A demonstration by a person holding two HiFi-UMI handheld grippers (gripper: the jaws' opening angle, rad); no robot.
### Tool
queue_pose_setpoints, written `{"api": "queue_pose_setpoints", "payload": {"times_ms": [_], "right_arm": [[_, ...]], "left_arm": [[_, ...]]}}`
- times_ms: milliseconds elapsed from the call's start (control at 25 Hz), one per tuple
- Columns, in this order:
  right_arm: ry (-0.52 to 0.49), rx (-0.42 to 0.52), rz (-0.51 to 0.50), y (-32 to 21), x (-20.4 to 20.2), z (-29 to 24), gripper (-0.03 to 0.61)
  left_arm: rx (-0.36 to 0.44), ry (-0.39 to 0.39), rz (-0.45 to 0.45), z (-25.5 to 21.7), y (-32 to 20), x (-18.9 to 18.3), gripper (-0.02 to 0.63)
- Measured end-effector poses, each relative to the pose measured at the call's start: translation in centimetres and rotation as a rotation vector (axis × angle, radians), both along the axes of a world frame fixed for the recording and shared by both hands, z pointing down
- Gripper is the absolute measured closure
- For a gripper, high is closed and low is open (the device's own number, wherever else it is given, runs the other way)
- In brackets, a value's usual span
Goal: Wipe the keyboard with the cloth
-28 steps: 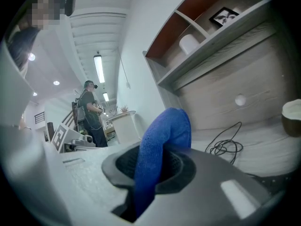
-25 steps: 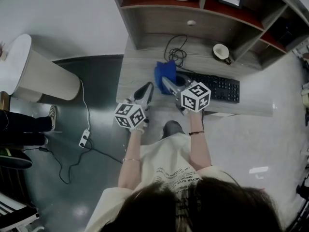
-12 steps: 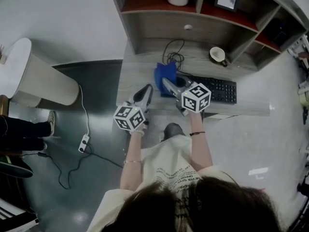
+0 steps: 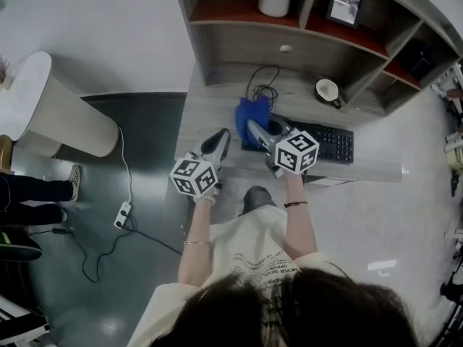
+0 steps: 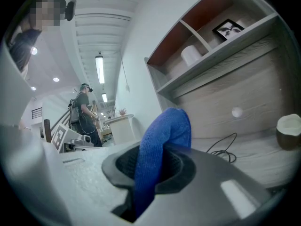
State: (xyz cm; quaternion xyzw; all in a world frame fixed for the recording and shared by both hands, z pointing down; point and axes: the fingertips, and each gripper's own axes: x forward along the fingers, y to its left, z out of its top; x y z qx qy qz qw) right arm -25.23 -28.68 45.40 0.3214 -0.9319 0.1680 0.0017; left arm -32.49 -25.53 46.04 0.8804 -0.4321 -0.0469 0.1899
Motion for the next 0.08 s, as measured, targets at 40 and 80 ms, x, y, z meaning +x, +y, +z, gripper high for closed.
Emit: {"api": "queue_pose_setpoints", "payload": {"times_ms": [40,80], "right_arm": [[0.001,0.0,0.0,-0.04,0.02,0.01,0.52],[0.001,-0.001,0.001,-0.08,0.04,0.02,0.52]], "left_arm": [[0.001,0.0,0.0,-0.07,-0.06,-0.01,0.617],[0.002,0.0,0.001,-0.14,-0.11,-0.01,0.617]]}}
